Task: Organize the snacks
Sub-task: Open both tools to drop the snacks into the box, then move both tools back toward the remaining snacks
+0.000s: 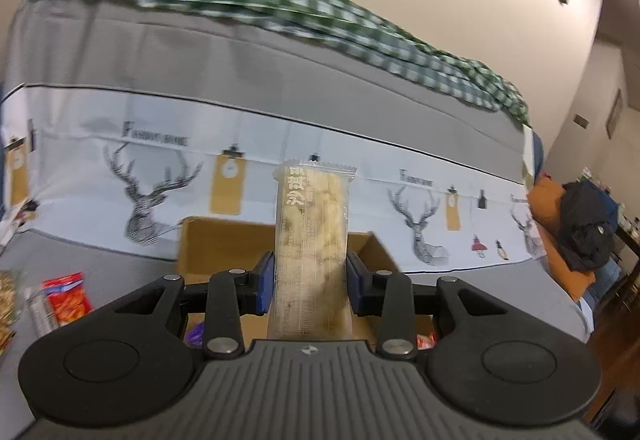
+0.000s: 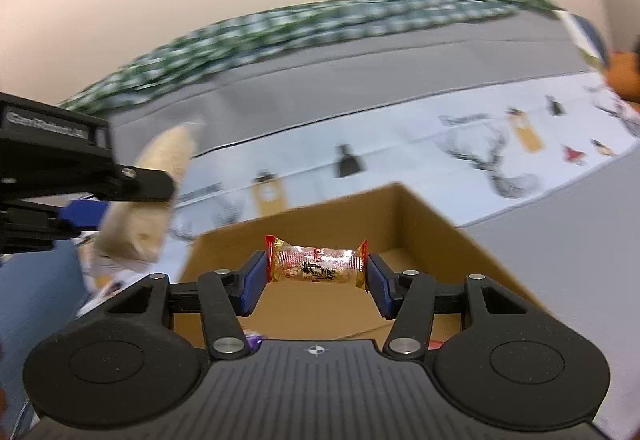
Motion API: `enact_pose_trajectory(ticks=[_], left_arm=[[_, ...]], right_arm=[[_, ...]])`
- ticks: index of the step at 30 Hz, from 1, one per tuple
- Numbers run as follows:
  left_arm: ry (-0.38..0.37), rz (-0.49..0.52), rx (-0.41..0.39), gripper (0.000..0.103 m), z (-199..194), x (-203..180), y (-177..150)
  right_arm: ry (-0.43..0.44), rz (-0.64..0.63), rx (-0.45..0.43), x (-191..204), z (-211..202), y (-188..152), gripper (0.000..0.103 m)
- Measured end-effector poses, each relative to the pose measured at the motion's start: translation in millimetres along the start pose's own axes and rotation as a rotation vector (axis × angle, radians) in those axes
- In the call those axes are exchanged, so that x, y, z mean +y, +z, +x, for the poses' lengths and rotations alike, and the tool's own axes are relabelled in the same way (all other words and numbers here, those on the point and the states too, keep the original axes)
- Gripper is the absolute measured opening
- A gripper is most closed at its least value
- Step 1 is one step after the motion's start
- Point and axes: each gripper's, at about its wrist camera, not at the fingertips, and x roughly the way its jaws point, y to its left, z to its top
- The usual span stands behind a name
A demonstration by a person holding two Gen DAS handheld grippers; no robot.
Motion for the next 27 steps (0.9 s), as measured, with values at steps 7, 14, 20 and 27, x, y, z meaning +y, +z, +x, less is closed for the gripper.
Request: enact_pose_trajectory(ticks=[7, 14, 20, 27], left_arm=[[-0.024, 0.058, -0.063, 0.071, -12.0, -24.0, 8.9], [0.069, 0.142, -0.108, 0.080, -57.9, -5.2, -27.4], [0.145, 0.269, 0.019, 0.084, -89.4, 38.9, -80.4], [0.126, 0.176, 0.137, 0.060, -116.9, 117.7, -134.1]], right_arm=[[-0.121, 0.066, -0.013, -22.5, 8.0, 0.2, 0.079], [-0.121, 0.025, -0.031, -19.4, 4.8, -4.6, 0.082], [-0.113, -0.062, -0.084, -3.4, -7.4, -14.2, 0.083], [-0.006, -0.147, -0.078, 17.0, -27.2, -31.3, 0.083]])
